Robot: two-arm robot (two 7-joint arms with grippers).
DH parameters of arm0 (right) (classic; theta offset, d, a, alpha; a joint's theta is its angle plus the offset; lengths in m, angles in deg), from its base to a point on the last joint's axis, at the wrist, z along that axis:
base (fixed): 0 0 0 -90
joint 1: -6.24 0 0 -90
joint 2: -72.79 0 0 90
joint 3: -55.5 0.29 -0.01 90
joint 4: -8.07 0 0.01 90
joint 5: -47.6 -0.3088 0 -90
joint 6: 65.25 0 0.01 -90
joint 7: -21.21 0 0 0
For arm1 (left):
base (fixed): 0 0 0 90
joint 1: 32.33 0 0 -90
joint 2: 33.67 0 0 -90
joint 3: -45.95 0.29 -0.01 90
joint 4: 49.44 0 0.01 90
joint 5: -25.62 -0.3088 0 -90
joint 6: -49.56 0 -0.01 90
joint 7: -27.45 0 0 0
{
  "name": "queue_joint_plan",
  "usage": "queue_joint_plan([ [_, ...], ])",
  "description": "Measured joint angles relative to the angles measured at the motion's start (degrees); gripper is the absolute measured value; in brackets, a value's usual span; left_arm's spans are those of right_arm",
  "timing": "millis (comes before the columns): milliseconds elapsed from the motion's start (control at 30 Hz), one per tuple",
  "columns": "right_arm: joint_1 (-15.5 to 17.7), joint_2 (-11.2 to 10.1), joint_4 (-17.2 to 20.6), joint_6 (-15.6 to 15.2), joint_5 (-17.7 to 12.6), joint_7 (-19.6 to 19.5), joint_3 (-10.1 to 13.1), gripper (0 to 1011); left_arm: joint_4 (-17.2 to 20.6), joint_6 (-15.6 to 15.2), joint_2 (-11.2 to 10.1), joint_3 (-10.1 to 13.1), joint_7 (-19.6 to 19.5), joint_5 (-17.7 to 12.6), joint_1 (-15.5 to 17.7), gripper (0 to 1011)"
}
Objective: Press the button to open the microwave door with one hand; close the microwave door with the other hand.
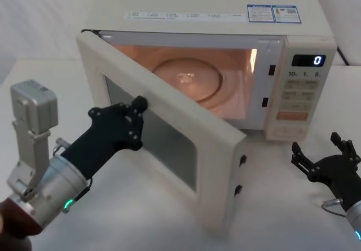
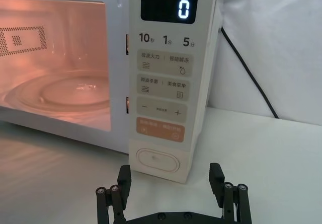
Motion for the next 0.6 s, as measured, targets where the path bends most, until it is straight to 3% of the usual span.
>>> queue_joint_plan([
  [600,0.0,0.0,0.0,0.0,0.0,0.0,0.0,1002,-5.45,-0.52,1.78,5.65,-0.19,-2.12,8.57,0],
])
